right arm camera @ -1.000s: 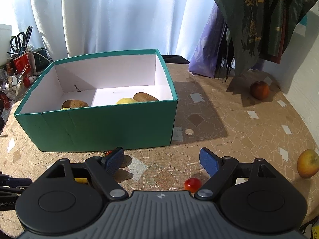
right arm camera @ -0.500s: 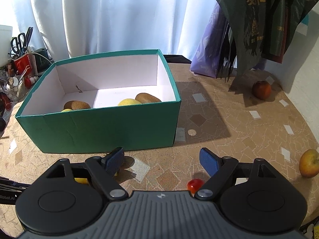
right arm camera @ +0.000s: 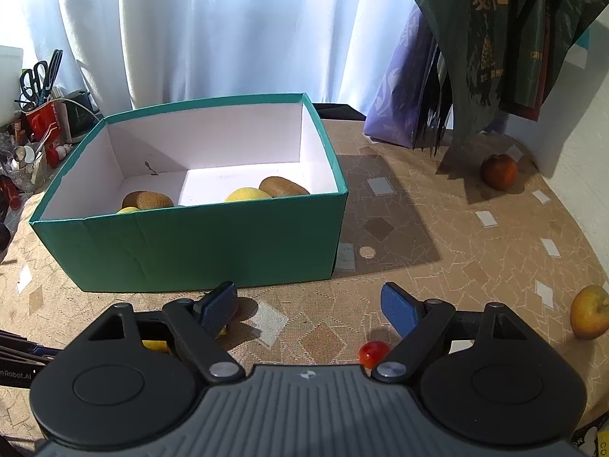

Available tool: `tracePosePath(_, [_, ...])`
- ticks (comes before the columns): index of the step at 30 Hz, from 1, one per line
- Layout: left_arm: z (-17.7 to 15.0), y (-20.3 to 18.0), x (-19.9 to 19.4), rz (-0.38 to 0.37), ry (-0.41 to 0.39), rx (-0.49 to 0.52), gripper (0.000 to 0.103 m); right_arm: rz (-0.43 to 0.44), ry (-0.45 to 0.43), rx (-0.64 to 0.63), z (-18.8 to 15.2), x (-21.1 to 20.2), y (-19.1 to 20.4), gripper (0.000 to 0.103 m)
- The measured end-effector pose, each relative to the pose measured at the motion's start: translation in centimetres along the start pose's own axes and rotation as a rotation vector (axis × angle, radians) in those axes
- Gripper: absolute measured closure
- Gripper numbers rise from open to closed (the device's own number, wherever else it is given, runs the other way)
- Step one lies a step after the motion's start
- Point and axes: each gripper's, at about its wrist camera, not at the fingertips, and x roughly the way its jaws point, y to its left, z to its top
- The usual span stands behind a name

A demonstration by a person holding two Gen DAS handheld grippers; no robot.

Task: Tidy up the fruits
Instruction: 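Close the left gripper on the cherry tomato while the right gripper grasps another cherry tomato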

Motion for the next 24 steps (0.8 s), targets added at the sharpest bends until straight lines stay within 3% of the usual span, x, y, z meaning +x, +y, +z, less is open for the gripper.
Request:
tracePosePath(5, [0.2,-0.1,-0.1,0.020,0.000,-0.021,0.076,-0.008,0.000,0.002,0.0,-0.1,0.0,0.020])
tracePosePath(15, [0.4,-4.5,-4.6,0.037,-0.142,0.078,0.076,0.003,0.024,0.000,0.0,0.9,0.1,0.021])
tracePosePath(21, [0.2,-5.6,-6.1,0.035,-0.188,0.108,0.076,0.109,0.092,-0.009,0.3,3.2,2.0,0.045])
tracePosePath(24, [0.1,-5.6,-6.8,0.044,-0.208,0.117,0.076,0.155,0.129,-0.015,0.5,4.8,3.2,0.051])
